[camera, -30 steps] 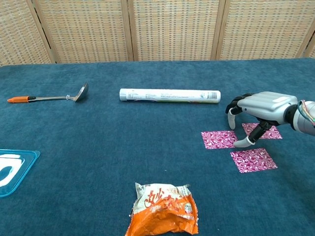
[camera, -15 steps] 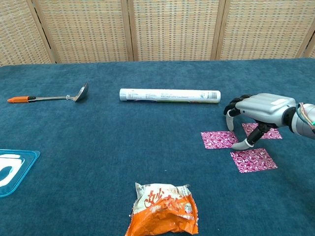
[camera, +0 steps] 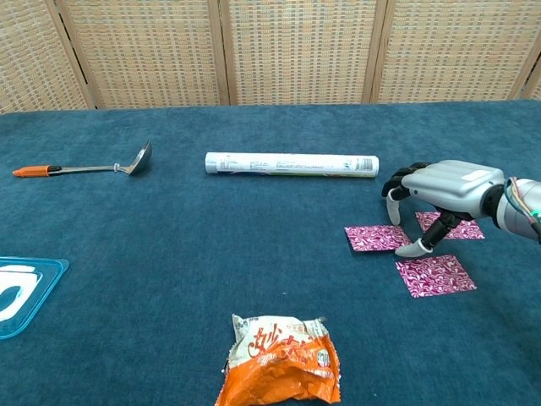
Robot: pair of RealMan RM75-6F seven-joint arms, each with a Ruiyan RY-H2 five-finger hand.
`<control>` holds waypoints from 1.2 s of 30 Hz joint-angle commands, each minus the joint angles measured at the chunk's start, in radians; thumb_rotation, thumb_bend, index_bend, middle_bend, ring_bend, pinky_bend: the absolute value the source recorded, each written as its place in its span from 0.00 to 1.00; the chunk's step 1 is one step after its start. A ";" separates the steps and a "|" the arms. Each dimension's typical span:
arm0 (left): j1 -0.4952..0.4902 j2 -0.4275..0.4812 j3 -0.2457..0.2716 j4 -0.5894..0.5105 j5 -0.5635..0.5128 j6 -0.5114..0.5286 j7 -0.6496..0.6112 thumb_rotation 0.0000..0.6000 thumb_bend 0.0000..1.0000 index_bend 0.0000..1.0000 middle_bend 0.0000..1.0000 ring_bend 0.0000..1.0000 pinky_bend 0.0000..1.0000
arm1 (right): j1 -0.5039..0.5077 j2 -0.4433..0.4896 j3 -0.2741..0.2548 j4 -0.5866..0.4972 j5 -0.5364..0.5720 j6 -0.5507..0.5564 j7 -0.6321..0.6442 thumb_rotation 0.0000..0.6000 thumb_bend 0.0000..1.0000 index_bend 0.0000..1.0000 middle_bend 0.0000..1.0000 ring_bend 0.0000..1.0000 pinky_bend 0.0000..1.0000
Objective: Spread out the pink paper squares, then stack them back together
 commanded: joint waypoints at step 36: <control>-0.002 0.000 -0.004 0.011 0.003 -0.002 -0.015 0.99 0.12 0.15 0.00 0.00 0.00 | -0.007 -0.030 0.005 -0.007 0.013 0.026 -0.057 0.62 0.21 0.37 0.17 0.00 0.00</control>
